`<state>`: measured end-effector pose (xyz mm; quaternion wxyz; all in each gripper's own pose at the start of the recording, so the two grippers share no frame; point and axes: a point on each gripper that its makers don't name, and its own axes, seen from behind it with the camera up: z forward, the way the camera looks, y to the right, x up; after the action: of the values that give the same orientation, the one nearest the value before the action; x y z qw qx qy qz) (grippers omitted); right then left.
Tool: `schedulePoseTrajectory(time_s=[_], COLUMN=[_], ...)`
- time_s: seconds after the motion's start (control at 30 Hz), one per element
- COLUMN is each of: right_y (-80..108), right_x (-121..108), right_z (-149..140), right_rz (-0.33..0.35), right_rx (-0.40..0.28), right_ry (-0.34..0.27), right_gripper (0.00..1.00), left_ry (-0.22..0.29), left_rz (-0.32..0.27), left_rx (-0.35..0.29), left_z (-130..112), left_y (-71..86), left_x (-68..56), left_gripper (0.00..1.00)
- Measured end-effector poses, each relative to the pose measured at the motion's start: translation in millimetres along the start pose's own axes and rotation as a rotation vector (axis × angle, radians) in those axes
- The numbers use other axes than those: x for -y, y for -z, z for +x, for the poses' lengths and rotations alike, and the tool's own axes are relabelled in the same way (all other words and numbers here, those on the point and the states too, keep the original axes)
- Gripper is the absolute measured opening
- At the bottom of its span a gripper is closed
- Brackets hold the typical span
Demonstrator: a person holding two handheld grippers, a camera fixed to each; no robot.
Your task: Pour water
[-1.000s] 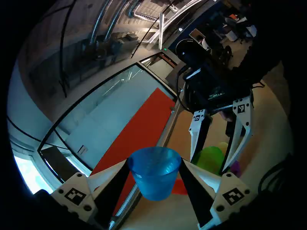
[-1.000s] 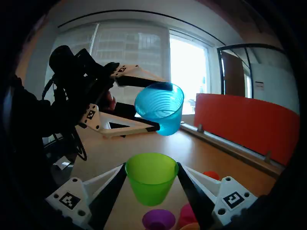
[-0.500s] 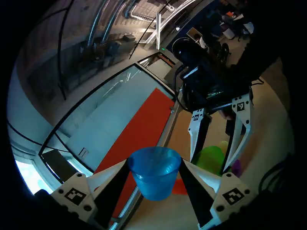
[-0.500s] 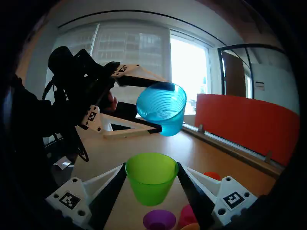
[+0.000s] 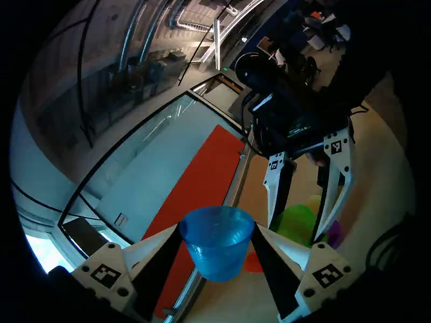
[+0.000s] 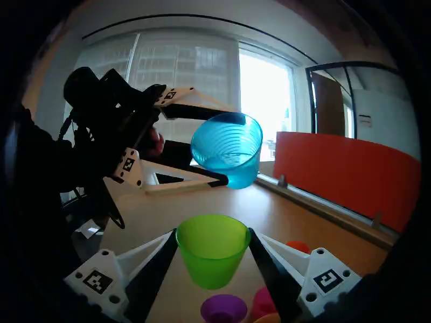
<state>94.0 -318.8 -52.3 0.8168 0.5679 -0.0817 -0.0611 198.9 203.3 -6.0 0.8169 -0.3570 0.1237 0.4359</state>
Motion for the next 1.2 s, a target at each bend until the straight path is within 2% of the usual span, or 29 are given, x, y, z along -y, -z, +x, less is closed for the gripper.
schedulePoseTrajectory(time_s=[1.2], right_y=[-1.8], right_x=[1.0], right_z=[0.2], right_rz=[0.008], right_rx=[-0.004], right_ry=[0.002], right_gripper=[0.95], left_ry=[-0.089], left_rz=[0.007], left_rx=[0.005], left_z=[2.4], left_y=[0.6], left_x=[-2.9], left_gripper=[0.87])
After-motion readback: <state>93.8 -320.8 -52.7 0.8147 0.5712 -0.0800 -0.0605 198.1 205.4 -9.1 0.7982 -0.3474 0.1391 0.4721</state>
